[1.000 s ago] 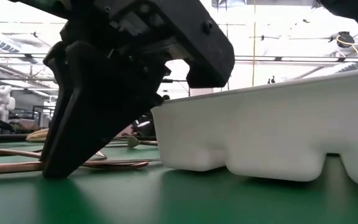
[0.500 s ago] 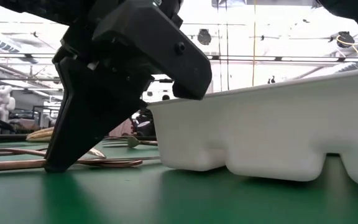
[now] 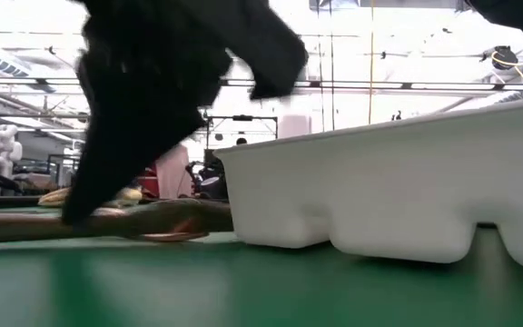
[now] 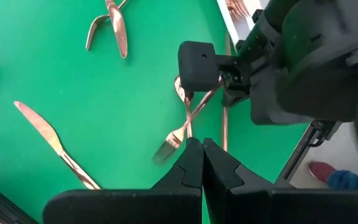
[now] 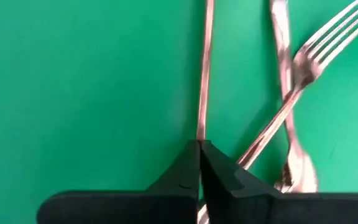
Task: Sort silverware
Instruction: Put the bronze knife into the silverware tray
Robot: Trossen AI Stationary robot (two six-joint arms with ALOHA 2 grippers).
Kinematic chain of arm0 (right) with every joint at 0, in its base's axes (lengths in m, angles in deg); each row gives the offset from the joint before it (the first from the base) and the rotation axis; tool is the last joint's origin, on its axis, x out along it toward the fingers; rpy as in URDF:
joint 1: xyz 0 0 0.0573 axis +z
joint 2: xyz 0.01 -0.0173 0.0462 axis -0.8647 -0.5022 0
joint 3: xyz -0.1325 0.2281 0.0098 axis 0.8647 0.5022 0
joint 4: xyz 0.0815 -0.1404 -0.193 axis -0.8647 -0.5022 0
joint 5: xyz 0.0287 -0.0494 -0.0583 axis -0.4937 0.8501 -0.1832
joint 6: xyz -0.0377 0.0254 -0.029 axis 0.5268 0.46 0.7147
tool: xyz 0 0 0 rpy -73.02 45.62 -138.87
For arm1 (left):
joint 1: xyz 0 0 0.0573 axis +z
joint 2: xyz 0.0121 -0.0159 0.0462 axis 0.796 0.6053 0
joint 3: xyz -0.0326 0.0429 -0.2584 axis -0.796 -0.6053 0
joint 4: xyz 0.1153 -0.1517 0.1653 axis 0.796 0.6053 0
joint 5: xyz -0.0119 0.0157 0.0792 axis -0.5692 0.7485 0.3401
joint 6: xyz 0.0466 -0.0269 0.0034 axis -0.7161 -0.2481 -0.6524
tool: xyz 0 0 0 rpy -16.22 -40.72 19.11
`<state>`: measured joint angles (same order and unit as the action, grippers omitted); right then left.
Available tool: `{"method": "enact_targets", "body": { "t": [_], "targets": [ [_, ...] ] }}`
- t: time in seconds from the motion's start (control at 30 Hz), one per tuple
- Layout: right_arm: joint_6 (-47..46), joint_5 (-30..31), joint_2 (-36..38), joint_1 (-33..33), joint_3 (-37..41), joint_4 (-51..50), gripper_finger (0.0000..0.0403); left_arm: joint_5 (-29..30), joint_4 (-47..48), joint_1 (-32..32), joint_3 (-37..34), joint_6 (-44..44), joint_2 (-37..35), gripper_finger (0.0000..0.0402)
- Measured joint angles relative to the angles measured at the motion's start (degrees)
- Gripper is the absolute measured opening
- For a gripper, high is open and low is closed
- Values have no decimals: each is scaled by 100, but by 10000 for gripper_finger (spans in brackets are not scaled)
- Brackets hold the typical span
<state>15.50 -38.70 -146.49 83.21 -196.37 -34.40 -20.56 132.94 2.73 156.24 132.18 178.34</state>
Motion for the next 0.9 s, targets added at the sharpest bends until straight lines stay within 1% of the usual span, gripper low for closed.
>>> {"method": "enact_targets", "body": {
  "t": [0.33, 0.4, 0.5, 0.6, 0.73, 0.8, 0.9],
  "targets": [
    [-405, -31, 91, -48, 0, -106, 1, 71, 2, 0, 0, -66, 2, 0],
    [-283, -110, 91, -46, 0, -227, 7, 73, 2, 0, 0, -148, 2, 0],
    [60, -204, 96, -28, -2, -389, 40, 132, 2, 0, 0, -188, 1, 0],
    [352, -186, 98, 0, -2, -506, 92, 175, 2, 0, 0, -199, 0, 0],
    [346, 133, 104, 6, -4, -300, 155, 178, 0, 0, 0, -191, 2, 0],
    [347, 169, 109, -4, -4, -216, 173, 178, 1, 0, 0, -193, 1, 0],
    [321, 140, 107, -9, -5, -73, 180, 180, 2, 0, 0, -193, 1, 0]
  ]
}}
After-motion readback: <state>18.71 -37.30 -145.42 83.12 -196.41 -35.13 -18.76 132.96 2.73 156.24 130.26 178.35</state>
